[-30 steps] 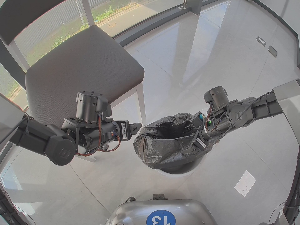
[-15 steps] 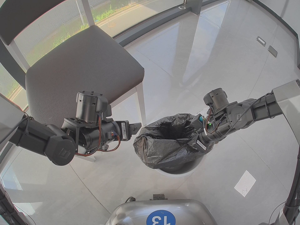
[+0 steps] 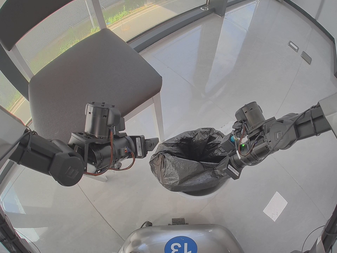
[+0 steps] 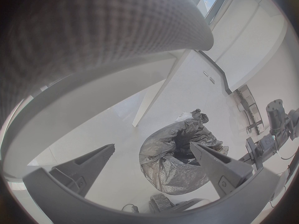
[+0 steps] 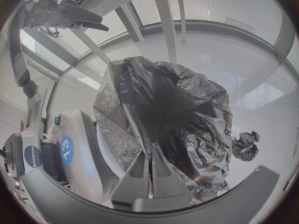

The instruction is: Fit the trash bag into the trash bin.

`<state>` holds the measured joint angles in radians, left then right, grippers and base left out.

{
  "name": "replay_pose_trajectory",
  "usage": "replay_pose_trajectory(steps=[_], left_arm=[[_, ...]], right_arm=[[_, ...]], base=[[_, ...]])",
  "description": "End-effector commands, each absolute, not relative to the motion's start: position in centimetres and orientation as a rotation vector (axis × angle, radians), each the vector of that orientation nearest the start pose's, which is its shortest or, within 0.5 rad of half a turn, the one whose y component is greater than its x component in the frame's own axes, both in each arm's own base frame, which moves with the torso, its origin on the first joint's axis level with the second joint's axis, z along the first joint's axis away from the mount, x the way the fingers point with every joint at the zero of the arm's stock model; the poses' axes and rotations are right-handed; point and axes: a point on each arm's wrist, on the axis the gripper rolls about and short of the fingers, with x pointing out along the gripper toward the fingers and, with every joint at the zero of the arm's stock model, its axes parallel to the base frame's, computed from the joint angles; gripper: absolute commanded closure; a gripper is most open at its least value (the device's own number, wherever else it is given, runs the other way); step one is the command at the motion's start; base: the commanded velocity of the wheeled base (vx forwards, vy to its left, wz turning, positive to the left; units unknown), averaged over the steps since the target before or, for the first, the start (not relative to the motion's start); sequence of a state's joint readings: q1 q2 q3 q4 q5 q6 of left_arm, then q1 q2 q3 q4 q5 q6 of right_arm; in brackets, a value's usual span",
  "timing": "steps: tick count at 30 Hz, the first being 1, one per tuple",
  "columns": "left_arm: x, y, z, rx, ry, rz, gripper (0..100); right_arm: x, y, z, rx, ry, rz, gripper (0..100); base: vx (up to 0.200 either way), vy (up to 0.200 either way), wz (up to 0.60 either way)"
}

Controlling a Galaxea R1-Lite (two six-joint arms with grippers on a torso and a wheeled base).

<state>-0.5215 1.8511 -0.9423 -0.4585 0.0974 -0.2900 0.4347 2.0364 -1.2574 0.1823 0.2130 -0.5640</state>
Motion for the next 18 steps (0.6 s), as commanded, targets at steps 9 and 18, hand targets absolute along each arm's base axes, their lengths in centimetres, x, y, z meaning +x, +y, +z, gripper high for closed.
replay_pose_trajectory(steps=[9,18], left_arm=[[29.6,-17.1,15.3,-0.143,0.486,-0.358,0],[29.5,-17.3,15.4,-0.148,0.487,-0.363,0]], right_arm=[[29.4,15.7,13.2,-0.627,0.766,0.895,100],[26.6,16.4,13.1,-0.655,0.780,0.956,100]], base=[[0.000,0.000,0.00],[0.000,0.000,0.00]])
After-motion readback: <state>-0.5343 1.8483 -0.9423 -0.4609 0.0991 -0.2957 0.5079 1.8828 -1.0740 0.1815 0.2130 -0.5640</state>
